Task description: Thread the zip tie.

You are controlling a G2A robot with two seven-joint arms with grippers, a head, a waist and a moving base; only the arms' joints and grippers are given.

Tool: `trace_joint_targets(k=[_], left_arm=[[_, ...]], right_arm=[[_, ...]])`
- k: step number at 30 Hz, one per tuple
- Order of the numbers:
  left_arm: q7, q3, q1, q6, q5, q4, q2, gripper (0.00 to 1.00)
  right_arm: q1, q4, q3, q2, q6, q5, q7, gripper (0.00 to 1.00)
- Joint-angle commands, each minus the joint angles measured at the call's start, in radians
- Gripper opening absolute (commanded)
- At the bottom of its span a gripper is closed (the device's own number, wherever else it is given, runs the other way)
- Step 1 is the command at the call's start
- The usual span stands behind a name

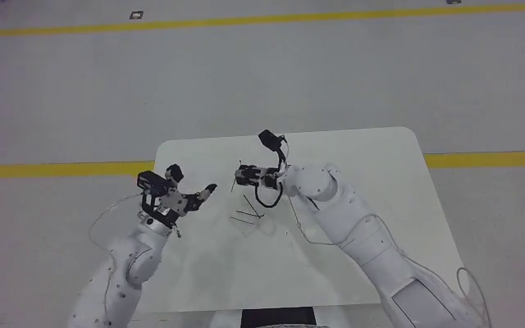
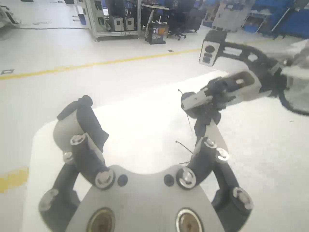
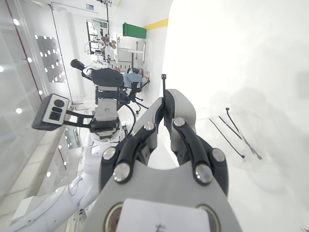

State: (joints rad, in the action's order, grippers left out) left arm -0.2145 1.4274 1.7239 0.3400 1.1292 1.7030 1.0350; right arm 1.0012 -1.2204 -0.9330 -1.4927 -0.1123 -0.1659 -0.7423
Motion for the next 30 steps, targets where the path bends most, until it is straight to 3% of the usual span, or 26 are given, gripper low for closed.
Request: trace_joint_targets(k=[1,2,13,15,16,22,30], left_arm=[[-0.029,-0.012,-0.001,0.0,0.004,-0.019,-0.015,1.0],[-0.035,-0.019,-0.003,0.0,0.002,-0.024,-0.022,1.0],[-0.034,-0.019,-0.004,-0.003,-0.002,-0.026,-0.022,1.0],[-0.031,-0.028,-0.013,-0.023,-0.005,-0.046,-0.019,1.0],[-0.038,-0.04,-0.016,-0.013,0.004,-0.058,-0.017,1.0],[-0.174,-0.121,-0.034,0.0,-0.02,-0.128,-0.011,1.0],[-0.311,-0.236,-0.099,0.0,-0.005,-0.224,-0.003,1.0]], right_arm=[[-0.003,0.01,-0.001,-0.002,0.004,0.028,-0.002,0.0],[-0.003,0.01,-0.001,-0.002,0.004,0.028,-0.002,0.0],[-0.001,0.01,-0.001,-0.002,0.004,0.029,0.003,0.0],[0.015,0.003,-0.008,-0.003,0.001,0.045,0.037,0.0],[0.02,0.0,-0.015,-0.003,-0.005,0.058,0.054,0.0],[0.038,-0.01,-0.039,-0.004,-0.01,0.123,0.104,0.0],[0.016,0.018,-0.016,-0.022,-0.005,0.209,0.156,0.0]])
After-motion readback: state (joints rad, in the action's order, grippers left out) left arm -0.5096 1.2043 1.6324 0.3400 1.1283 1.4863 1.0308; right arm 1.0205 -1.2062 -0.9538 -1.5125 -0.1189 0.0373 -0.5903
